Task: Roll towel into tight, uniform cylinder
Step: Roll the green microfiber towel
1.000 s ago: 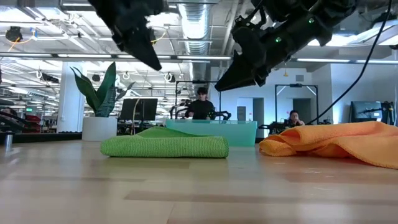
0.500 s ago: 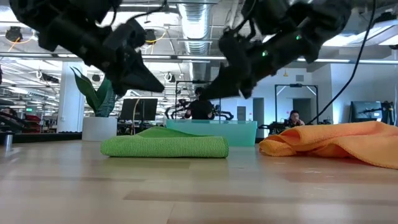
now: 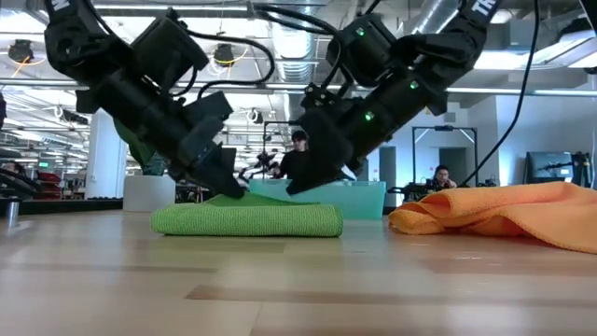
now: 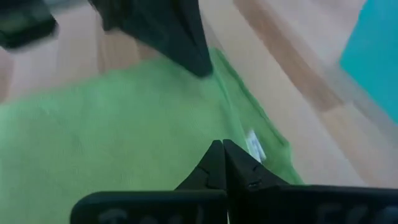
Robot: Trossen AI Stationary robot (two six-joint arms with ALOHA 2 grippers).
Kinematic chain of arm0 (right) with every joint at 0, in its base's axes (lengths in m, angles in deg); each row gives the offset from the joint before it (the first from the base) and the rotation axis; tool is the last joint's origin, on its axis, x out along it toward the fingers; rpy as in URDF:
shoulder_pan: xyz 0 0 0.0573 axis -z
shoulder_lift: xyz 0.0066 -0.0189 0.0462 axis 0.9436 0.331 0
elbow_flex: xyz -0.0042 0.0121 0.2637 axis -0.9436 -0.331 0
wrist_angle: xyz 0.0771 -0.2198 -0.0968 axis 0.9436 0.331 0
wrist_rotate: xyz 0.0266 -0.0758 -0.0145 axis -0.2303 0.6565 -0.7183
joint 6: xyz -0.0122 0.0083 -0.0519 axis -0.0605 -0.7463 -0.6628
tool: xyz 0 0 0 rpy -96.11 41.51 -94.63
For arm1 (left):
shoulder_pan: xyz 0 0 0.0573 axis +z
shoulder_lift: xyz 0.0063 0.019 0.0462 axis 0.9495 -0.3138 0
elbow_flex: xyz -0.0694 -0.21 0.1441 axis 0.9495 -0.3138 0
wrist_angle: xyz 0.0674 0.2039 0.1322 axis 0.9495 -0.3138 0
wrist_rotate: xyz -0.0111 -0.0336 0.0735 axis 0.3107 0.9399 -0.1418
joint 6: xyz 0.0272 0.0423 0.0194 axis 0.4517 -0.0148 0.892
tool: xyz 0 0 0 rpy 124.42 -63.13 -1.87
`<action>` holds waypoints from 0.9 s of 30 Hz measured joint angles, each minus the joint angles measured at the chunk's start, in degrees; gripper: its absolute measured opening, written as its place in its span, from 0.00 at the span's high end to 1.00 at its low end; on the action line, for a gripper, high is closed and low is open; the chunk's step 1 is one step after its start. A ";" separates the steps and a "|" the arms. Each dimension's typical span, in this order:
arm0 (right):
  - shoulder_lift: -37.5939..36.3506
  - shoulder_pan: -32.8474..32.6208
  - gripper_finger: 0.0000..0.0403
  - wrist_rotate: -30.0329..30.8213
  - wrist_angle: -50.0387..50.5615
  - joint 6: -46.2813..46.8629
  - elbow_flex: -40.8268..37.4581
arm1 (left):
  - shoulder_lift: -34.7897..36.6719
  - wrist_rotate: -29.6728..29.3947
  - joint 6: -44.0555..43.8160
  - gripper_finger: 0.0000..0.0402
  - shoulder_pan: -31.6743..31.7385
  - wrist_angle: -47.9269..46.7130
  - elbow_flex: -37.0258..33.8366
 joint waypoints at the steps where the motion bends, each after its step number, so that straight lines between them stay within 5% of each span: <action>1: 0.18 0.23 0.99 -0.02 -0.39 0.05 0.14 | -0.11 -0.11 -0.20 1.00 0.30 -0.01 0.00; 27: 2.69 3.93 0.98 4.57 2.95 10.51 -0.08 | -0.49 -4.44 -4.09 1.00 0.45 -8.96 0.01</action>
